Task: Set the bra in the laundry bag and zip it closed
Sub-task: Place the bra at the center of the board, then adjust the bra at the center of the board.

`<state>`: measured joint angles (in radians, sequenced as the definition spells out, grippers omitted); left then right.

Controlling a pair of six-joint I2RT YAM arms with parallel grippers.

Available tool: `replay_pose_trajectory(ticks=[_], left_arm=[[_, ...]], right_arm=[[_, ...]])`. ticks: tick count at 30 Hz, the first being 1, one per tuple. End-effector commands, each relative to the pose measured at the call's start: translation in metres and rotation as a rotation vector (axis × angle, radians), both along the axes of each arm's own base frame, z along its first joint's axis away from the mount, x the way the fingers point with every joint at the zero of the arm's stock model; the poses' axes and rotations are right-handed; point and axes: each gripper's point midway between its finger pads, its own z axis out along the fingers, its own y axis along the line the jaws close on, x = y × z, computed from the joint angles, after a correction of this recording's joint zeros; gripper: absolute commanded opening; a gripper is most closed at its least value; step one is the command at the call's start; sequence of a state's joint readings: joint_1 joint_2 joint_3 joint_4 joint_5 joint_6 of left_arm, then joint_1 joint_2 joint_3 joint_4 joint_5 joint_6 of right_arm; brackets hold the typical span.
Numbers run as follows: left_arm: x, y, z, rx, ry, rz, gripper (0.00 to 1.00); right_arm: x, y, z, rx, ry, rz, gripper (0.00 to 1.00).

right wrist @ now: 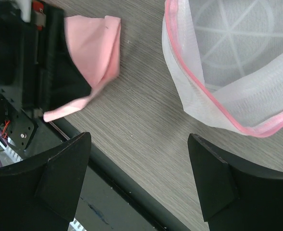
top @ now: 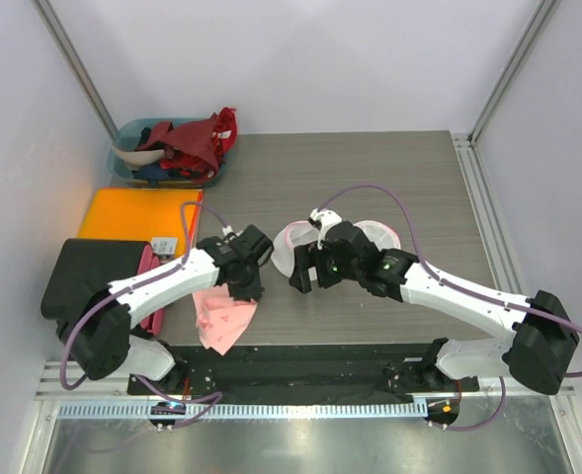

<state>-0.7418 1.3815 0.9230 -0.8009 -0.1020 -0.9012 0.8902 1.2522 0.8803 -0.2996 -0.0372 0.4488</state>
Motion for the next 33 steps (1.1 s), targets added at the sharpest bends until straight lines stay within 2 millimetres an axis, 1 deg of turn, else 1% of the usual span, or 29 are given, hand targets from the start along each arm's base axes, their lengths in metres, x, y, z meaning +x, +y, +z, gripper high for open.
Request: replay_pose_trajectory(ticks=[1, 3, 4, 5, 7, 8, 9, 10, 11, 13, 14, 15, 16, 17, 18, 19, 21, 22, 23, 24, 25, 26, 28, 30, 33], left_arm=[[0.012, -0.026, 0.018, -0.063, -0.139, -0.024, 0.52], [0.013, -0.021, 0.031, -0.078, -0.189, -0.018, 0.62], [0.015, -0.015, 0.038, -0.074, -0.221, -0.006, 0.74], [0.014, -0.011, 0.055, -0.111, -0.273, 0.008, 0.79], [0.008, 0.004, 0.060, -0.110, -0.293, 0.064, 0.82], [0.008, 0.014, 0.070, -0.121, -0.333, 0.108, 0.79], [0.001, 0.023, 0.068, -0.110, -0.322, 0.137, 0.76], [-0.006, 0.030, 0.061, -0.122, -0.297, 0.219, 0.73], [-0.011, 0.035, 0.063, -0.146, -0.299, 0.254, 0.73], [-0.027, 0.054, 0.051, -0.104, -0.245, 0.336, 0.75], [-0.029, 0.061, 0.055, -0.120, -0.253, 0.411, 0.75], [-0.036, 0.075, 0.051, -0.080, -0.240, 0.446, 0.75], [-0.038, 0.082, 0.051, -0.080, -0.250, 0.488, 0.76], [-0.036, 0.089, 0.052, -0.092, -0.273, 0.580, 0.79], [-0.042, 0.099, 0.048, -0.102, -0.280, 0.618, 0.83], [-0.043, 0.101, 0.046, -0.122, -0.284, 0.657, 0.83], [-0.043, 0.104, 0.040, -0.192, -0.310, 0.706, 0.78], [-0.044, 0.105, 0.038, -0.209, -0.315, 0.719, 0.75], [-0.043, 0.103, 0.038, -0.242, -0.326, 0.726, 0.73], [-0.044, 0.106, 0.029, -0.238, -0.327, 0.731, 0.65], [-0.044, 0.107, 0.029, -0.264, -0.341, 0.734, 0.61], [-0.043, 0.106, 0.025, -0.270, -0.349, 0.733, 0.57], [-0.040, 0.108, 0.023, -0.257, -0.363, 0.736, 0.56], [-0.038, 0.110, 0.018, -0.230, -0.369, 0.737, 0.52], [-0.031, 0.103, 0.015, -0.220, -0.374, 0.716, 0.49]], right_arm=[[-0.001, -0.003, 0.002, 0.032, -0.013, -0.031, 0.87], [-0.004, -0.004, -0.003, 0.033, 0.002, -0.027, 0.87], [-0.005, -0.003, -0.004, 0.035, 0.007, -0.023, 0.87], [-0.005, -0.002, -0.008, 0.031, 0.015, -0.018, 0.87], [-0.006, 0.001, -0.010, 0.037, 0.022, -0.006, 0.87], [-0.006, 0.003, -0.011, 0.037, 0.025, -0.002, 0.87], [-0.006, 0.006, -0.011, 0.040, 0.029, 0.005, 0.87], [-0.006, 0.008, -0.011, 0.042, 0.029, 0.013, 0.87], [-0.006, 0.010, -0.010, 0.046, 0.029, 0.019, 0.87], [-0.007, 0.016, -0.007, 0.056, 0.024, 0.039, 0.87], [-0.007, 0.018, -0.007, 0.056, 0.024, 0.042, 0.87], [-0.006, 0.020, -0.005, 0.063, 0.019, 0.047, 0.87], [-0.006, 0.023, -0.007, 0.061, 0.024, 0.055, 0.87], [-0.006, 0.025, -0.007, 0.063, 0.025, 0.059, 0.87], [-0.006, 0.028, -0.005, 0.070, 0.025, 0.066, 0.87], [-0.007, 0.031, -0.008, 0.063, 0.034, 0.076, 0.87], [-0.009, 0.040, -0.005, 0.073, 0.034, 0.108, 0.87], [-0.015, 0.045, -0.011, 0.060, 0.043, 0.131, 0.87], [-0.017, 0.049, -0.011, 0.057, 0.040, 0.153, 0.87], [-0.018, 0.054, -0.009, 0.057, 0.036, 0.169, 0.87], [-0.021, 0.059, -0.009, 0.054, 0.037, 0.185, 0.87], [-0.020, 0.064, -0.012, 0.045, 0.041, 0.197, 0.87], [-0.023, 0.070, -0.014, 0.042, 0.046, 0.214, 0.87], [-0.022, 0.074, -0.016, 0.039, 0.050, 0.222, 0.87], [-0.025, 0.077, -0.015, 0.039, 0.046, 0.229, 0.87]])
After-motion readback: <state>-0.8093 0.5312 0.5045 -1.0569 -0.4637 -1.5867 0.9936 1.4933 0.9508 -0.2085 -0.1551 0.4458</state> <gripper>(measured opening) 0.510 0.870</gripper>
